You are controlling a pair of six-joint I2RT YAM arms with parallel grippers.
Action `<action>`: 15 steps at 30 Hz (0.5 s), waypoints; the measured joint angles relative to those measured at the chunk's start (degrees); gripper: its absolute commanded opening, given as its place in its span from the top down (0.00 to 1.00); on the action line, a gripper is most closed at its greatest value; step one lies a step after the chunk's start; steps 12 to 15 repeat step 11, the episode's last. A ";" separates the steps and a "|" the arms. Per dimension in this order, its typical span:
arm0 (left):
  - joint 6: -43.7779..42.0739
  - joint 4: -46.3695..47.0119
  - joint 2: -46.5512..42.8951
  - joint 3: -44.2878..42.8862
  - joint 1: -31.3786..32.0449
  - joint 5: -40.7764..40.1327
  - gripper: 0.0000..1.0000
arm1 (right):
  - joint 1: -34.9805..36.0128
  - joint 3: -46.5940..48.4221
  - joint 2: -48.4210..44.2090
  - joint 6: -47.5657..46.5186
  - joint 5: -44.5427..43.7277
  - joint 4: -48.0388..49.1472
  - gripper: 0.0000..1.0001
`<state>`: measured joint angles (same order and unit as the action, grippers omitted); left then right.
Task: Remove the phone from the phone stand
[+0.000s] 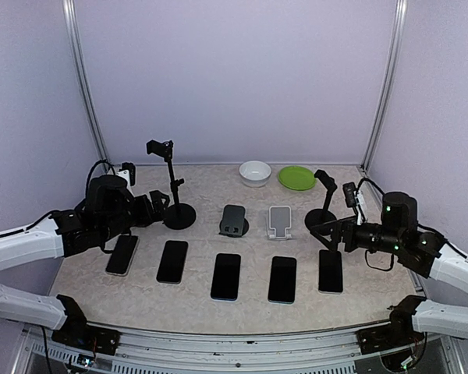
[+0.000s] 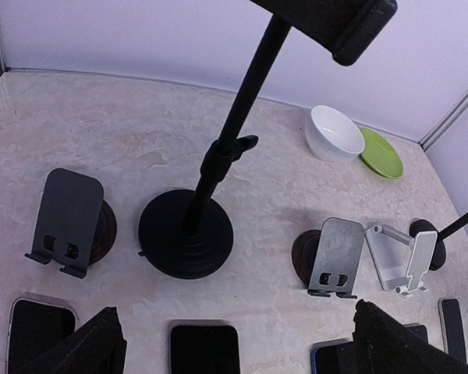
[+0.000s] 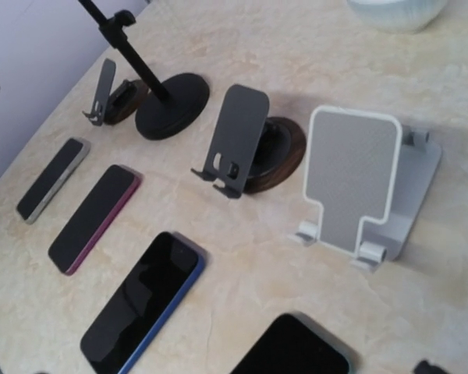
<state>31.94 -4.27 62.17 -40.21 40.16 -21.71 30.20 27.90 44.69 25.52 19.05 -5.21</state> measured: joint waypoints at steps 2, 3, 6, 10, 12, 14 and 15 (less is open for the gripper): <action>0.74 -0.52 -1.31 1.16 0.00 -0.39 0.01 | 1.29 -1.57 -0.02 0.07 -2.03 3.04 0.00; 1.09 -0.90 -1.84 1.86 0.02 -0.63 0.01 | 1.62 -2.43 -0.02 0.09 -2.78 4.57 0.00; 2.01 -1.77 -2.36 3.65 0.22 -1.73 0.01 | 1.81 -4.68 0.09 0.11 -4.35 8.15 0.00; 3.37 -2.89 -2.14 5.51 0.44 -3.13 0.01 | 1.92 -6.78 0.76 0.09 -5.55 11.30 0.00; 3.69 -3.17 -1.84 5.55 0.52 -3.41 0.01 | 1.92 -7.13 0.81 0.07 -6.05 11.82 0.00; 3.69 -3.17 -1.84 5.55 0.52 -3.41 0.01 | 1.92 -7.13 0.81 0.07 -6.05 11.82 0.00; 3.69 -3.17 -1.84 5.55 0.52 -3.41 0.01 | 1.92 -7.13 0.81 0.07 -6.05 11.82 0.00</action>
